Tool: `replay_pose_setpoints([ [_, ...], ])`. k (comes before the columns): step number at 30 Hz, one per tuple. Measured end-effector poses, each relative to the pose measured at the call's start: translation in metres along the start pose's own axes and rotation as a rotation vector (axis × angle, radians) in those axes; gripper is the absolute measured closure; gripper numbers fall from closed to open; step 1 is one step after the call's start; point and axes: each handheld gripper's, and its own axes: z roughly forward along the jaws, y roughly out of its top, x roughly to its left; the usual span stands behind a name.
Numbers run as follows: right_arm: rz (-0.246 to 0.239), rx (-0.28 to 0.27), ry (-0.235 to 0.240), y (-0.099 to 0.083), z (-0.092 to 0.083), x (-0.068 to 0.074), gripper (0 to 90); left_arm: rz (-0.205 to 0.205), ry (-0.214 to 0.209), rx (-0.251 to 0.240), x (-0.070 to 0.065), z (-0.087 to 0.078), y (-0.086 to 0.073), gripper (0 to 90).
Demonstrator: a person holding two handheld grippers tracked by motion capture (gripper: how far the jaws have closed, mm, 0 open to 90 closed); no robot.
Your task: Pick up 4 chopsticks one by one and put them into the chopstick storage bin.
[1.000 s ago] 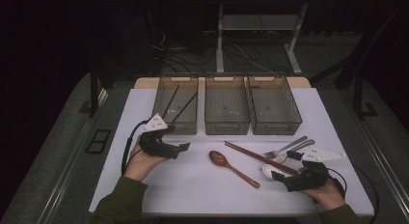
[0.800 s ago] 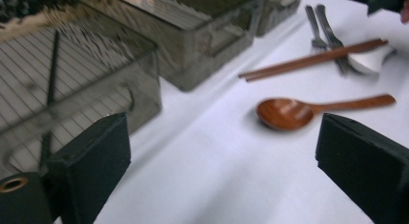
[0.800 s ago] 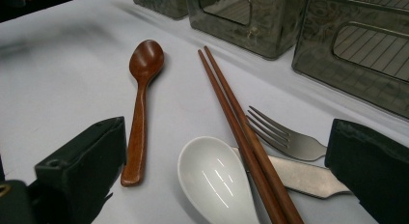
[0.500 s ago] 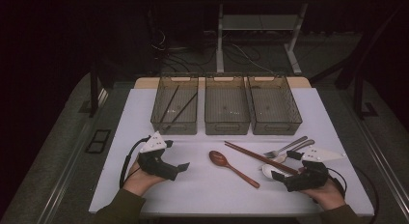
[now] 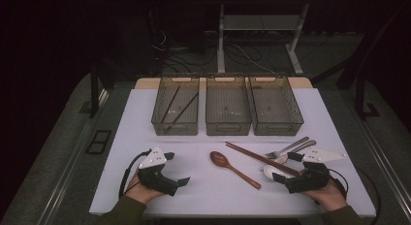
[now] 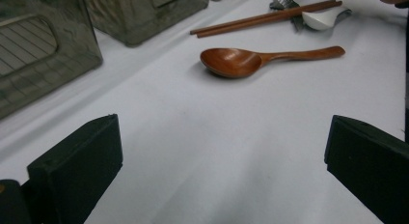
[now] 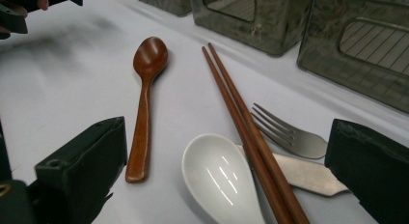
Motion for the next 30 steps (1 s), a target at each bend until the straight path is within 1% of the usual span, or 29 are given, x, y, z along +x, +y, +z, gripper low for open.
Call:
replay_pose_setpoints([
  [2, 0.002, -0.003, -0.002, 0.002, -0.002, -0.001, 1.5, 0.011, 0.003, 0.011, 0.0, 0.002, 0.0, 0.0],
  [3, -0.001, 0.002, -0.012, 0.003, -0.004, -0.002, 1.6, 0.011, 0.002, 0.007, 0.0, 0.002, 0.0, 0.0],
  [4, 0.002, 0.005, -0.018, 0.004, -0.007, -0.004, 5.4, 0.012, 0.002, 0.005, 0.0, 0.002, 0.0, 0.0],
  [6, 0.005, -0.001, -0.024, 0.005, -0.012, -0.007, 6.0, 0.009, 0.001, 0.002, 0.0, 0.002, 0.0, 0.0],
  [7, 0.014, -0.001, -0.028, 0.006, -0.015, -0.009, 7.4, 0.008, 0.002, 0.005, 0.001, 0.001, 0.0, 0.0],
  [9, 0.021, 0.005, -0.034, 0.006, -0.02, -0.015, 14.4, 0.003, 0.003, 0.009, 0.002, 0.001, 0.0, 0.0],
  [10, 0.027, 0.008, -0.036, 0.006, -0.021, -0.016, 15.1, 0.001, 0.003, 0.007, 0.002, 0.001, 0.0, 0.0],
  [11, 0.035, 0.019, -0.032, 0.006, -0.022, -0.019, 18.3, 0.002, 0.004, 0.008, 0.002, 0.001, 0.0, 0.0],
  [13, 0.029, 0.039, -0.03, 0.006, -0.023, -0.022, 23.8, 0.0, 0.003, 0.007, 0.002, 0.001, 0.0, 0.0],
  [15, 0.02, 0.054, -0.024, 0.006, -0.023, -0.025, 29.1, 0.0, 0.002, 0.007, 0.001, 0.001, -0.001, 0.0],
  [19, 0.008, 0.079, -0.02, 0.008, -0.023, -0.028, 36.6, -0.009, -0.001, 0.004, 0.001, 0.002, -0.001, 0.0],
  [20, -0.002, 0.088, -0.019, 0.008, -0.022, -0.029, 37.8, -0.005, -0.002, 0.008, 0.001, 0.002, 0.0, 0.0],
  [23, -0.017, 0.118, -0.02, 0.009, -0.018, -0.031, 42.2, -0.005, -0.005, 0.009, 0.001, 0.002, -0.001, 0.0],
  [25, -0.008, 0.13, -0.005, 0.011, -0.016, -0.033, 45.9, -0.007, -0.008, 0.01, 0.002, 0.003, -0.001, 0.0],
  [29, -0.016, 0.164, 0.009, 0.014, -0.01, -0.037, 54.7, -0.008, -0.011, 0.011, 0.001, 0.003, -0.001, 0.0],
  [30, -0.03, 0.171, 0.005, 0.015, -0.008, -0.039, 56.4, -0.011, -0.011, 0.01, 0.001, 0.003, -0.001, 0.0],
])
